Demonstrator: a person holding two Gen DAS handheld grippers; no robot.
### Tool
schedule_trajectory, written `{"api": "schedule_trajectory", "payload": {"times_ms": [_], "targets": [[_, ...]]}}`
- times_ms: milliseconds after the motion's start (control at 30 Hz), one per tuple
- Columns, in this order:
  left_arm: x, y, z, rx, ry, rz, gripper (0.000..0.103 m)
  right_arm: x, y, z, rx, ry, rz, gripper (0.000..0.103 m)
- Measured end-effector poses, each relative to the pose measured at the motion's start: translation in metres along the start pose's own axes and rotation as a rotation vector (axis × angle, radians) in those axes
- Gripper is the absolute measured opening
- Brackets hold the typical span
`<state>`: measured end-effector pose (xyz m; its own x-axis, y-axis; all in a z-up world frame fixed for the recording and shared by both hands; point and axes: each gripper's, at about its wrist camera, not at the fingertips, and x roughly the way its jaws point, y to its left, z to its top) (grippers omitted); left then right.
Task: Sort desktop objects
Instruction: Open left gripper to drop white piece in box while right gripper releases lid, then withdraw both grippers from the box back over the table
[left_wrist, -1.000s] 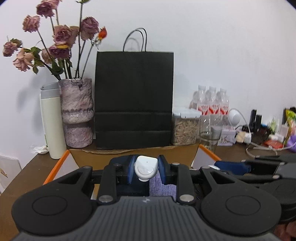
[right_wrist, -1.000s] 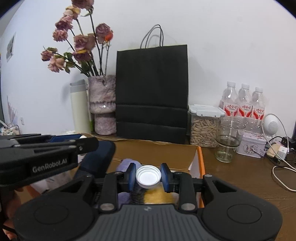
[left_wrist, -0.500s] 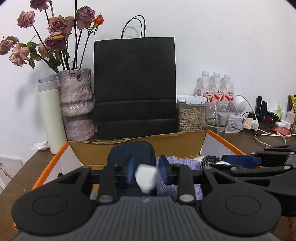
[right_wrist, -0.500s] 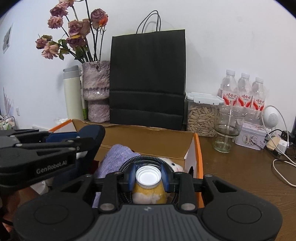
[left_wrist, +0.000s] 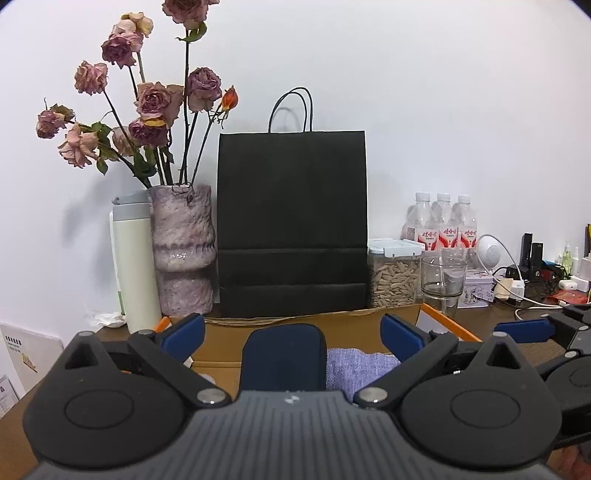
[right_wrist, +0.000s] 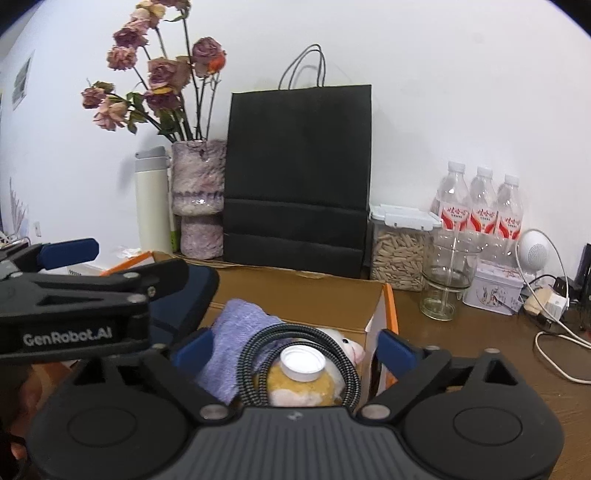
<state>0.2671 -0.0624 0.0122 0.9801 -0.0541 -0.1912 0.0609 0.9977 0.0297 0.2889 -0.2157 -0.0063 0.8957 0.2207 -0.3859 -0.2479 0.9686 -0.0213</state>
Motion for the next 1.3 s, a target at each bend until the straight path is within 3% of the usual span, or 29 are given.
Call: {"api": "schedule_trajectory", "payload": {"times_ms": [600,833,1133,1300], "targets": [[-0.061,0.019,-0.006,-0.046,0.019,-0.004,0.103,-0.067,0.002,-0.022,0.025,-0.005,-0.029,0.103],[-0.084,0.033,-0.021,-0.041,0.078,-0.021,0.103,-0.087,0.004,-0.047,0.050,0.073,-0.015,0.103],[-0.103,0.069,-0.044,-0.072,0.160,0.000,0.103,-0.092,0.038,-0.076,-0.007,0.183,0.032,0.103],[-0.104,0.084,-0.053,-0.134,0.201,0.013,0.103,-0.078,0.052,-0.076,0.017,0.227,0.021,0.094]]}}
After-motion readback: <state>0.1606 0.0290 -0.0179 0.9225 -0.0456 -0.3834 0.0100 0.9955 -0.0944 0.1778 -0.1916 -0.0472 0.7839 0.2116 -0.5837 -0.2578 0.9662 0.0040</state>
